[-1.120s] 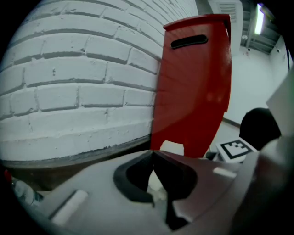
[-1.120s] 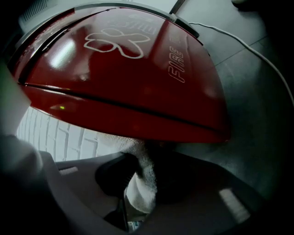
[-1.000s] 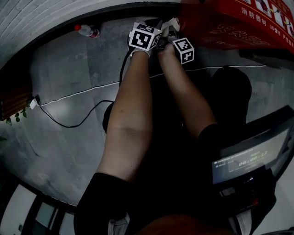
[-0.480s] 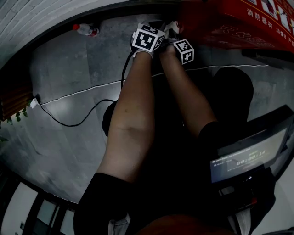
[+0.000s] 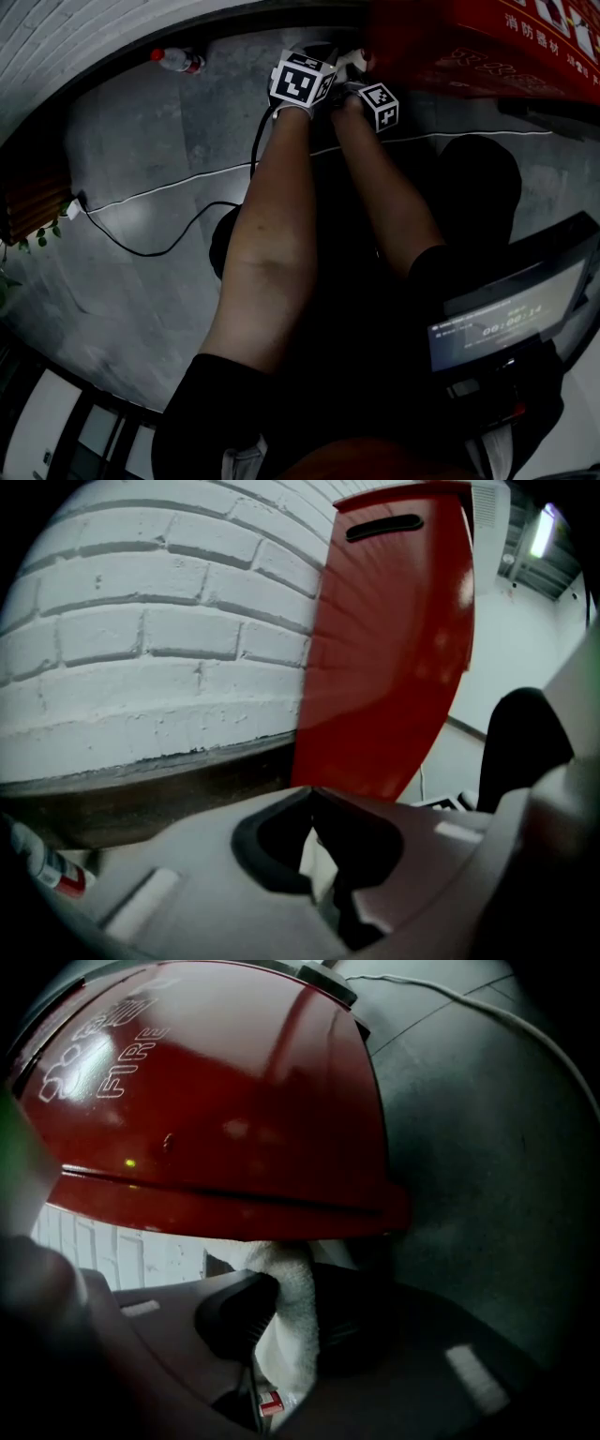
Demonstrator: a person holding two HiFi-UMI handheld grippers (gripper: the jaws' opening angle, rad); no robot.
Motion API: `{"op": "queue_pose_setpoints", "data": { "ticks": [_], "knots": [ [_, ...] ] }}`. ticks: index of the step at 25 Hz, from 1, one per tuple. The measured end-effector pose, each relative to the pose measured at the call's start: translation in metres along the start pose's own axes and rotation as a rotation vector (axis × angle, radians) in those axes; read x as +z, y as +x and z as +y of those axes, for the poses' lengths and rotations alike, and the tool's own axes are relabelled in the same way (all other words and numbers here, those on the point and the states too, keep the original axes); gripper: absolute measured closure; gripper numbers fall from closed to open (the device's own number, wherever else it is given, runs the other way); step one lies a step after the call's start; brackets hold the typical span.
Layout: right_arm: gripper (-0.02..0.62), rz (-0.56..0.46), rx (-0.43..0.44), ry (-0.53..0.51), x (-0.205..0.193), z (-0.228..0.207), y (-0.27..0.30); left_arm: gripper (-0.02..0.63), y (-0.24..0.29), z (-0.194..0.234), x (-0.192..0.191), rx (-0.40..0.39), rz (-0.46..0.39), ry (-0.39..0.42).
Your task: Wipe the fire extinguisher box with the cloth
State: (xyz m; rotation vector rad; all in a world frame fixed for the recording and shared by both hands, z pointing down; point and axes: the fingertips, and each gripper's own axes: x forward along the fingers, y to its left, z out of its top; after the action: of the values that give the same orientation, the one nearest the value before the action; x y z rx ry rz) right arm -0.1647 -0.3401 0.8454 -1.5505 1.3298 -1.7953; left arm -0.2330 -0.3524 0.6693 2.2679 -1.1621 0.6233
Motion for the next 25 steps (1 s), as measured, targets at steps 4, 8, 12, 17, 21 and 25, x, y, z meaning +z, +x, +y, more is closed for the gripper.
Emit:
{"op": "queue_pose_setpoints", "data": {
  "ticks": [4,8,12,17,21,25],
  "knots": [
    [0.497,0.047,0.055,-0.048,-0.01,0.023,-0.002,0.603,-0.006,0.01,0.007,0.029,-0.046,-0.066],
    [0.497,0.146,0.198,-0.231,-0.036,0.087,-0.014,0.603,-0.021,0.019,0.023,0.065,-0.103,-0.073],
    [0.497,0.183,0.324,-0.382,-0.056,0.157,-0.043,0.603,-0.054,0.03,0.05,0.114,-0.176,-0.071],
    [0.497,0.187,0.474,-0.586,-0.059,0.232,-0.086,0.603,-0.093,0.019,0.082,0.166,-0.256,-0.031],
    [0.497,0.192,0.556,-0.773,-0.063,0.272,-0.134,0.603,-0.135,0.004,0.119,0.203,-0.359,-0.003],
    [0.497,0.199,0.647,-0.947,-0.067,0.305,-0.185,0.603,-0.18,-0.012,0.158,0.21,-0.442,0.025]
  ]
}}
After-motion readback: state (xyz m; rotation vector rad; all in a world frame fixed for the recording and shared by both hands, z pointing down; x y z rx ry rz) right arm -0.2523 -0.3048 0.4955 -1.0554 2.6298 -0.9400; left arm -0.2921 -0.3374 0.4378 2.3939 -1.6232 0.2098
